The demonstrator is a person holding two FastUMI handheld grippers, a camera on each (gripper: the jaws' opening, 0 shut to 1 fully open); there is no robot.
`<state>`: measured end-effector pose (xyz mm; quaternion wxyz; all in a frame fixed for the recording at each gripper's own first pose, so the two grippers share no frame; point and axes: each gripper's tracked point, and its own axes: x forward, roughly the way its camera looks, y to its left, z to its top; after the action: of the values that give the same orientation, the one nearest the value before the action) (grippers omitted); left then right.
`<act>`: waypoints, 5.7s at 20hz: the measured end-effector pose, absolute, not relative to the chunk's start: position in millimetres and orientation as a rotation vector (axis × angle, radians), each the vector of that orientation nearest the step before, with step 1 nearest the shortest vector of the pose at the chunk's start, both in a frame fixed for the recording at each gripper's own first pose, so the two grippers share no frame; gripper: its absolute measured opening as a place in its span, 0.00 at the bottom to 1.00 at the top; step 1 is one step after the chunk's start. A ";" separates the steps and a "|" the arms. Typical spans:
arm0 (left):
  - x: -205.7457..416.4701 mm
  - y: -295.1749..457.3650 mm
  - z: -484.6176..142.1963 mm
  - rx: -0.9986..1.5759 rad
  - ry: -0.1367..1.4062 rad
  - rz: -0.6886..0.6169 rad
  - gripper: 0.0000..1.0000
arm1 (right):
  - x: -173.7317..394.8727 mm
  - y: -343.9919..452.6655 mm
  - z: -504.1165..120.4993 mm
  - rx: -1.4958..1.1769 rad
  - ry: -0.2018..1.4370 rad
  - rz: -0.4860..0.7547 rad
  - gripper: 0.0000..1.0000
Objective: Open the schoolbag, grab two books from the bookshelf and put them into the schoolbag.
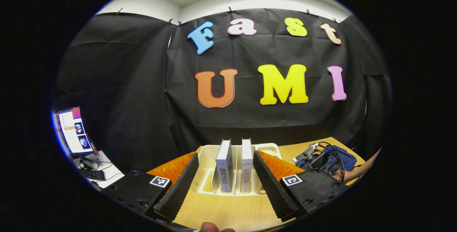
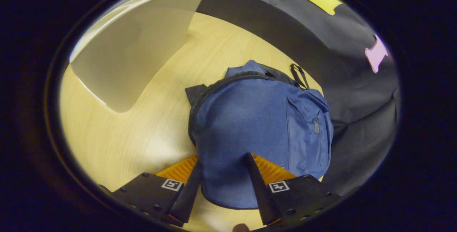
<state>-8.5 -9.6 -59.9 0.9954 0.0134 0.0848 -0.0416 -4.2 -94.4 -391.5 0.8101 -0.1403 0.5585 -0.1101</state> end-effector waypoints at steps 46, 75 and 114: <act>160.7 -104.6 -183.6 0.069 1.131 -0.397 0.95 | -50.3 -266.5 -177.6 0.193 0.874 -0.277 0.01; 140.8 -83.5 -201.0 0.196 1.478 -0.287 0.38 | -53.2 -275.3 -184.5 0.280 0.836 -0.204 0.01; -2.9 -307.1 -164.3 -0.682 1.259 -0.740 0.37 | -59.7 -304.0 -160.0 0.289 0.830 -0.185 0.01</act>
<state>-2.9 -307.1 -164.3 0.6926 -0.3051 0.5635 -0.3311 -59.7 -304.0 -160.0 0.9009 0.1396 0.4012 -0.0893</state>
